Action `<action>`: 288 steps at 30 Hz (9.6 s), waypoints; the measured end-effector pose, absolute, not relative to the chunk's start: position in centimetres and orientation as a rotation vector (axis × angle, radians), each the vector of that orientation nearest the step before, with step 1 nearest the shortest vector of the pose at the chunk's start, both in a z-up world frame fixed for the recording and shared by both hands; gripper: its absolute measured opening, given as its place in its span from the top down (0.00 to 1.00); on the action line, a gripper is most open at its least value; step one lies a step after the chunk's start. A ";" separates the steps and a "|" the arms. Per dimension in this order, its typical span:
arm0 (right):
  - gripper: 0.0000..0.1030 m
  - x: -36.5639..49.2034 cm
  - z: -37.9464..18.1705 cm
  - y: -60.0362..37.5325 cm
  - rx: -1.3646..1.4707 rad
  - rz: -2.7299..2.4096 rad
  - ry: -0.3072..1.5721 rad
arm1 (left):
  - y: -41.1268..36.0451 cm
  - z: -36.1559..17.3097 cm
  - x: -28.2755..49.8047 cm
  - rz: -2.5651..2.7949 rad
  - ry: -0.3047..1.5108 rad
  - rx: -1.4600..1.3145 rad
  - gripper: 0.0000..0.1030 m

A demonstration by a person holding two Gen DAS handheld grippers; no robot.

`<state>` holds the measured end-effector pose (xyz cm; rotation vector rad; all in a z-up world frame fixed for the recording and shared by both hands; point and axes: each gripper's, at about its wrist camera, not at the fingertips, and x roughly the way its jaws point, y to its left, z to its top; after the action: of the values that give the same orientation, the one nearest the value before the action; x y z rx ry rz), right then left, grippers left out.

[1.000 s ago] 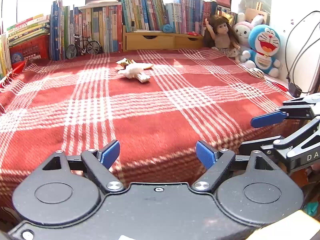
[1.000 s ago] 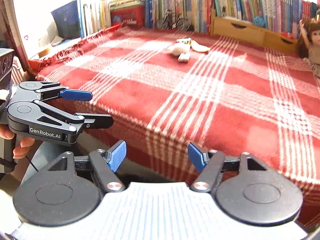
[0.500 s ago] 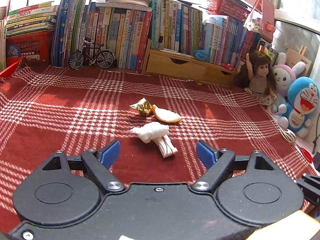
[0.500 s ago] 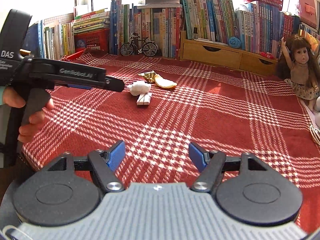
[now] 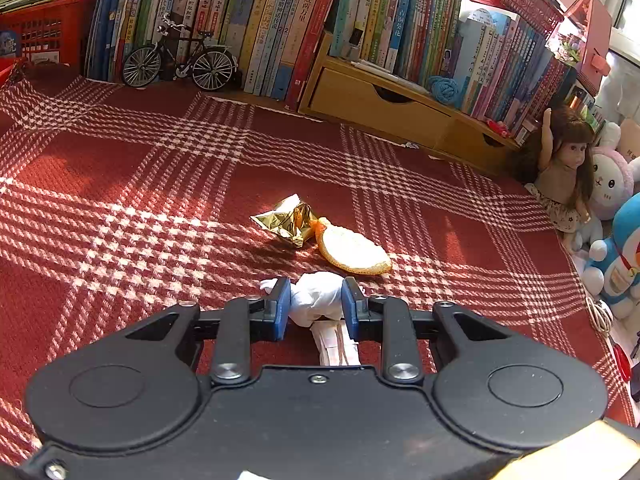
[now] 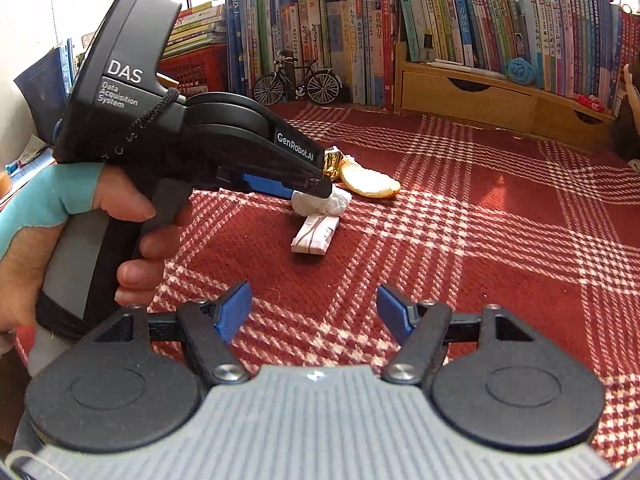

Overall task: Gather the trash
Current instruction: 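Grasp the white tissue with the left tool while the right tool grasps the white wrapper strip, then carry the white tissue and wrapper strip down into the black trash bin, then open both tools to drop the tissue and strip into the bin, then move both open tools back over the blanket toward the packet and peel, then grasp the gold foil packet with the left tool while the right tool grasps the orange peel, then carry the gold packet and orange peel down into the black trash bin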

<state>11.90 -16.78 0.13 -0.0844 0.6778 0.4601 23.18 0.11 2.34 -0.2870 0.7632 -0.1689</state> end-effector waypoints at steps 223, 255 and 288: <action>0.59 18.4 0.8 -15.6 -0.077 0.463 0.675 | 2.1 4.6 18.5 -0.194 0.637 -0.096 0.94; 0.57 2.3 5.1 -20.5 -0.021 0.448 0.595 | -0.9 7.6 0.9 -0.304 0.612 -0.049 0.94; 0.57 -6.9 -0.5 -21.5 0.050 0.492 0.705 | -1.6 1.9 -9.9 -0.346 0.699 -0.018 0.93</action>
<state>-6.90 -21.46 -0.46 0.0505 0.7048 0.4915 -9.85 -1.64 1.87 -0.0180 0.6990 -0.3459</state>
